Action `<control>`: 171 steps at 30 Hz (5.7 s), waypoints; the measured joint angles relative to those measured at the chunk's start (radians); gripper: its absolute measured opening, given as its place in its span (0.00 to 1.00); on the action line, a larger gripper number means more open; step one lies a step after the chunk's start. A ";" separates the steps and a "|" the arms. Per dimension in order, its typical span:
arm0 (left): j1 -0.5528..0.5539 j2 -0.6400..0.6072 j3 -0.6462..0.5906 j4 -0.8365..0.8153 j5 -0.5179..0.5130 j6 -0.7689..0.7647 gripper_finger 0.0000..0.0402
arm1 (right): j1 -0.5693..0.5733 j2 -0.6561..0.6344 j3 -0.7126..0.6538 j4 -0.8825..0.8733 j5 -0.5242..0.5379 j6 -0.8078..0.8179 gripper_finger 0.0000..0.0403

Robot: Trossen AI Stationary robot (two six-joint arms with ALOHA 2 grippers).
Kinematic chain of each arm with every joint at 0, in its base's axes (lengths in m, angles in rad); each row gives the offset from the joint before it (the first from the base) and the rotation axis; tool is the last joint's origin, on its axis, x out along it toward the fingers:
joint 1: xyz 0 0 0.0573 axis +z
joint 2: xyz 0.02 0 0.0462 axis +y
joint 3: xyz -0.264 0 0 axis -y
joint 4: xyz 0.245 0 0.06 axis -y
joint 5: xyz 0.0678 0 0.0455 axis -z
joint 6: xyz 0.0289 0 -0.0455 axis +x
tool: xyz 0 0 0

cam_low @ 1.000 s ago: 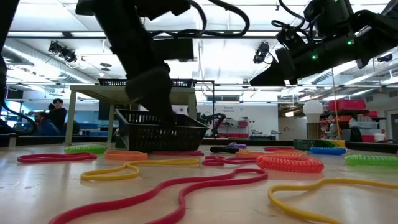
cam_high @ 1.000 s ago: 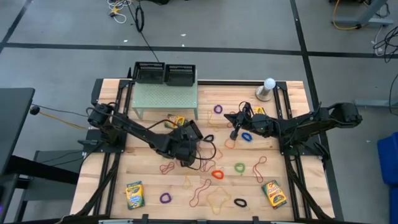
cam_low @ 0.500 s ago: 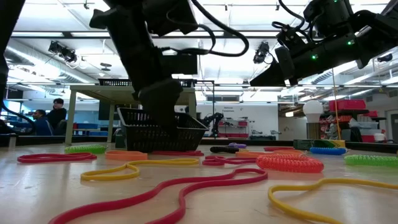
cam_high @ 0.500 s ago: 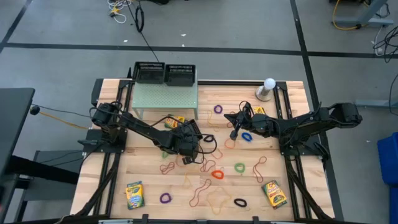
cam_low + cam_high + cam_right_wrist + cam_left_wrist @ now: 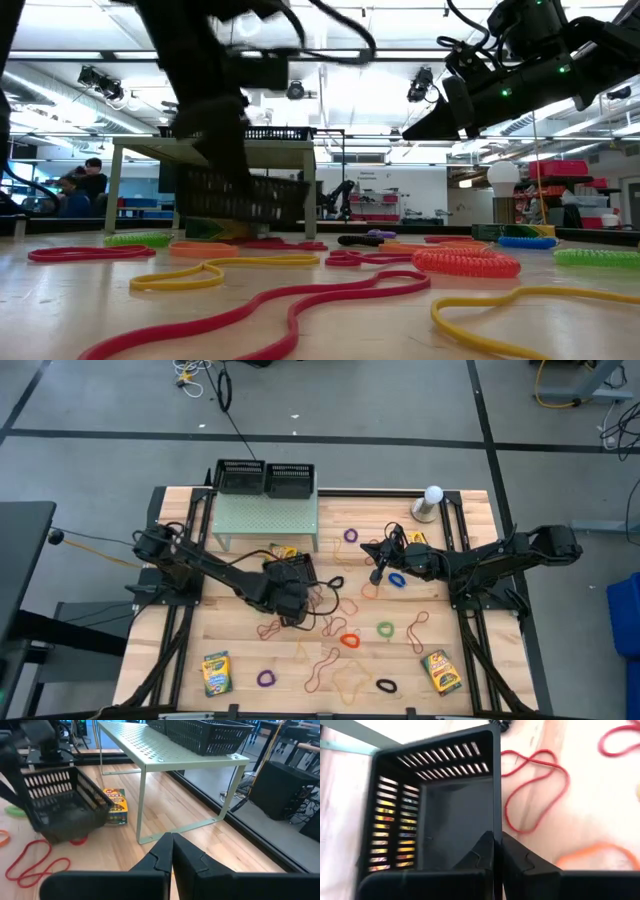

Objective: Pick & Place Office Desk Supplies
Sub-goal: Put the black bin on the shelf, then put the red rubber band into the right black bin

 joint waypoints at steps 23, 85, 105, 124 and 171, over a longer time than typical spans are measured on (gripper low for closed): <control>0.057 -0.555 -0.001 -0.283 -0.078 0.410 0.03 | 0.000 0.000 0.000 -0.013 0.000 0.027 0.04; 0.602 -0.628 -0.068 -0.210 0.266 0.857 0.06 | 0.000 0.000 0.000 -0.014 0.000 0.026 0.04; 0.602 -0.628 -0.068 -0.207 0.249 0.821 0.18 | 0.000 0.000 0.000 -0.014 0.000 0.025 0.04; 0.602 -0.629 -0.068 -0.208 0.229 0.808 0.18 | 0.000 0.000 0.000 -0.014 0.000 0.031 0.04; 0.601 -0.632 -0.066 -0.209 0.250 0.743 0.27 | 0.000 0.000 0.000 -0.013 0.000 0.032 0.04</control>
